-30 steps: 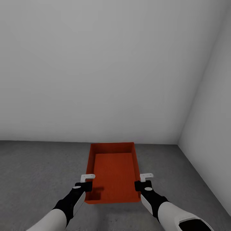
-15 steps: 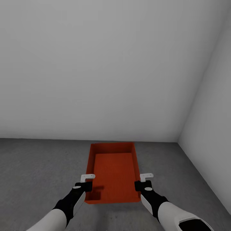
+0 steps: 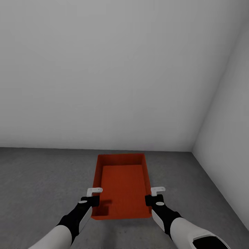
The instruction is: Move the two storage containers from the living room to the garage. In the garage, place one container on the floor and stack the other container on top of it (either order is fine).
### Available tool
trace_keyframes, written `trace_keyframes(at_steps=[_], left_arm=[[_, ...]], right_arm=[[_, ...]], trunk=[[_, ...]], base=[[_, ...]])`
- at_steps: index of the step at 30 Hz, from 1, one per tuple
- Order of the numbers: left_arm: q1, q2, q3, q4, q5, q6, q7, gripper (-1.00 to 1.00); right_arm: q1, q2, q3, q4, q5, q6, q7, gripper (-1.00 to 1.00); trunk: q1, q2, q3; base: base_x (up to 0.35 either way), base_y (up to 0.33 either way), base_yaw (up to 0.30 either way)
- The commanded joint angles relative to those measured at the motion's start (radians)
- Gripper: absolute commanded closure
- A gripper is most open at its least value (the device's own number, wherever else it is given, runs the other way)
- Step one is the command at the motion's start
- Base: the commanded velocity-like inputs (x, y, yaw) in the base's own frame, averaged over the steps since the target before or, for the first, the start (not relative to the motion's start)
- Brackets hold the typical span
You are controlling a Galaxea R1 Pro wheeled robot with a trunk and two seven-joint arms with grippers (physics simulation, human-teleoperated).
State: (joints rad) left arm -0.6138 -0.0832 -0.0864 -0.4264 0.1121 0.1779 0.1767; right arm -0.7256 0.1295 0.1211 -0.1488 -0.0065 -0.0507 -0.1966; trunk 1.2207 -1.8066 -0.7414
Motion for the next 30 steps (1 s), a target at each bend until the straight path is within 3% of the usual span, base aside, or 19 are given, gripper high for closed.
trace_keyframes(at_steps=[1, 30], left_arm=[[0.0, 0.002, 0.073, 0.0, 0.015, 0.006, 0.015, 1.0], [0.0, 0.002, 0.073, 0.0, 0.015, 0.006, 0.015, 1.0]], right_arm=[[-0.002, -0.006, -0.063, -0.003, 0.014, -0.021, -0.021, 1.0], [-0.002, -0.005, -0.061, -0.003, 0.016, -0.02, -0.024, 1.0]], trunk=[[0.0, 0.0, -0.001], [0.0, 0.0, -0.001]], base=[[0.0, 0.0, 0.0], [0.0, 0.0, 0.0]])
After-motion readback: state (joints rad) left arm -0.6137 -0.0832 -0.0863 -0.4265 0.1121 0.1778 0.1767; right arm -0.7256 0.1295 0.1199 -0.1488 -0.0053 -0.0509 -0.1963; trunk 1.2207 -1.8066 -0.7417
